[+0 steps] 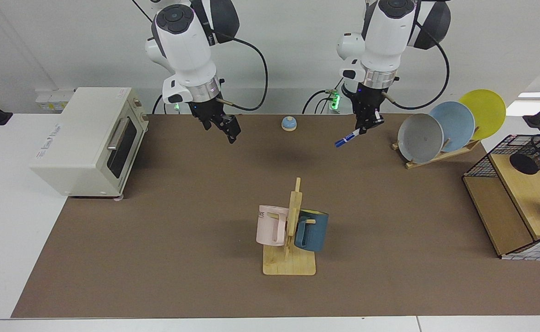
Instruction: Put markers into pen holder
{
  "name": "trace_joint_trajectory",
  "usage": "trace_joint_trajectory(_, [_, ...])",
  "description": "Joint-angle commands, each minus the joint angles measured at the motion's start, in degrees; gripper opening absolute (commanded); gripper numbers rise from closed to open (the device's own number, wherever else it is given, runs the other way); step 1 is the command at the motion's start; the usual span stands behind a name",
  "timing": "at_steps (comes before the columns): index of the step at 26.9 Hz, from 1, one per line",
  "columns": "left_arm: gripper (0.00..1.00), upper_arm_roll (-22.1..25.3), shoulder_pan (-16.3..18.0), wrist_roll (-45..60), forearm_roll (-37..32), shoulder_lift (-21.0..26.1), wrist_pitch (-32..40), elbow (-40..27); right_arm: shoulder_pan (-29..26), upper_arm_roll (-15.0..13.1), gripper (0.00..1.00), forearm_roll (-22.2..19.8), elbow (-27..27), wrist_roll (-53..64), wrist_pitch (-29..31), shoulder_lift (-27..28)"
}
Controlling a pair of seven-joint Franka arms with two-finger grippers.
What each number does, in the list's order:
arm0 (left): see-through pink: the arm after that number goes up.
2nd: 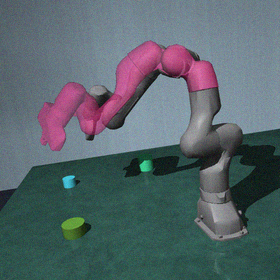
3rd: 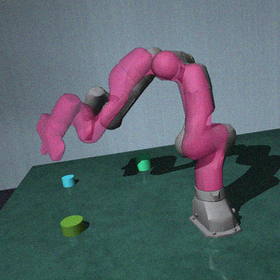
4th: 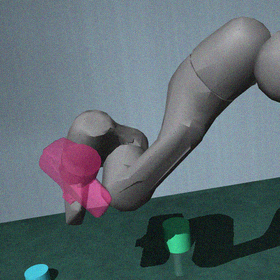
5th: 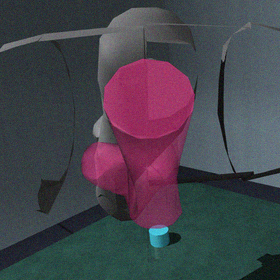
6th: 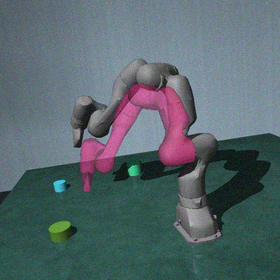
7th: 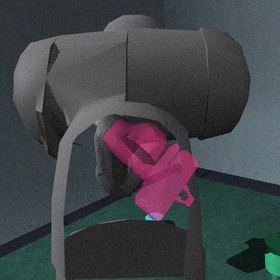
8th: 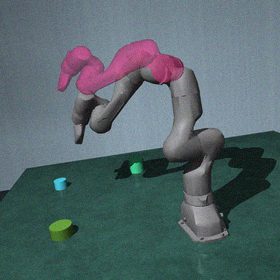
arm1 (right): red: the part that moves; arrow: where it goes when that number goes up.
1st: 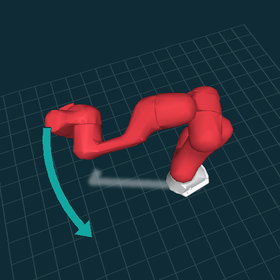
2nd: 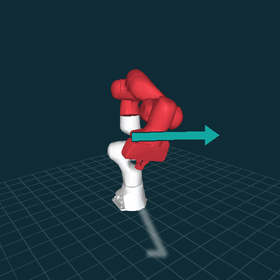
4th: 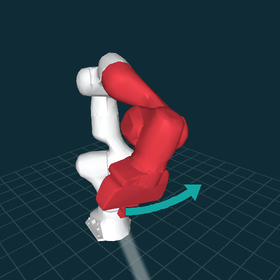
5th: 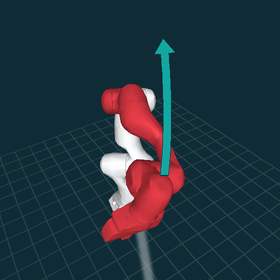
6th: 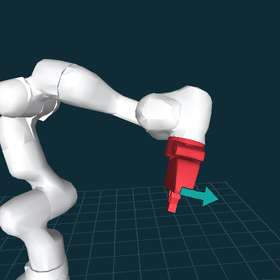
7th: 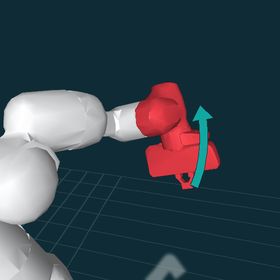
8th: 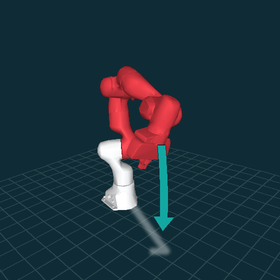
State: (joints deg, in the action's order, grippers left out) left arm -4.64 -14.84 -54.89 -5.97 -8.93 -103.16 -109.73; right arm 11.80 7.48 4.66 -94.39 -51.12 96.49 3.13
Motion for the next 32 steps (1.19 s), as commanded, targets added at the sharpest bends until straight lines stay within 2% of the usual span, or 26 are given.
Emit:
trace_joint_trajectory(1, [0.0, -0.11, 3.75, -0.39, -8.42, -1.09, 2.26, 0.22, -2.66, 0.78, 1.0, -2.55, 0.25, 11.99, -3.49, -2.86])
trace_joint_trajectory(8, [0.0, -0.11, 10.08, -5.13, -16.87, -1.09, 2.88, 2.5, -4.42, 0.6, 1.0, -3.95, 0.34, 21.5, -5.78, -3.66])
trace_joint_trajectory(17, [0.0, 0.16, 16.23, -11.02, -27.95, -0.13, 2.17, 7.51, -7.41, 0.87, 0.99, -4.66, 2.18, 29.4, -7.71, -3.13])
trace_joint_trajectory(27, [0.0, 0.24, 23.18, -21.47, -44.29, 3.39, 0.42, 13.4, -8.64, 0.69, 0.99, -6.94, 3.5, 33.89, -8.42, -2.87])
trace_joint_trajectory(32, [0.0, 0.24, 27.57, -26.49, -45.97, 4.62, -2.39, 14.72, -9.25, 0.87, 0.99, -8.26, 5.7, 35.56, -10.09, -2.78])
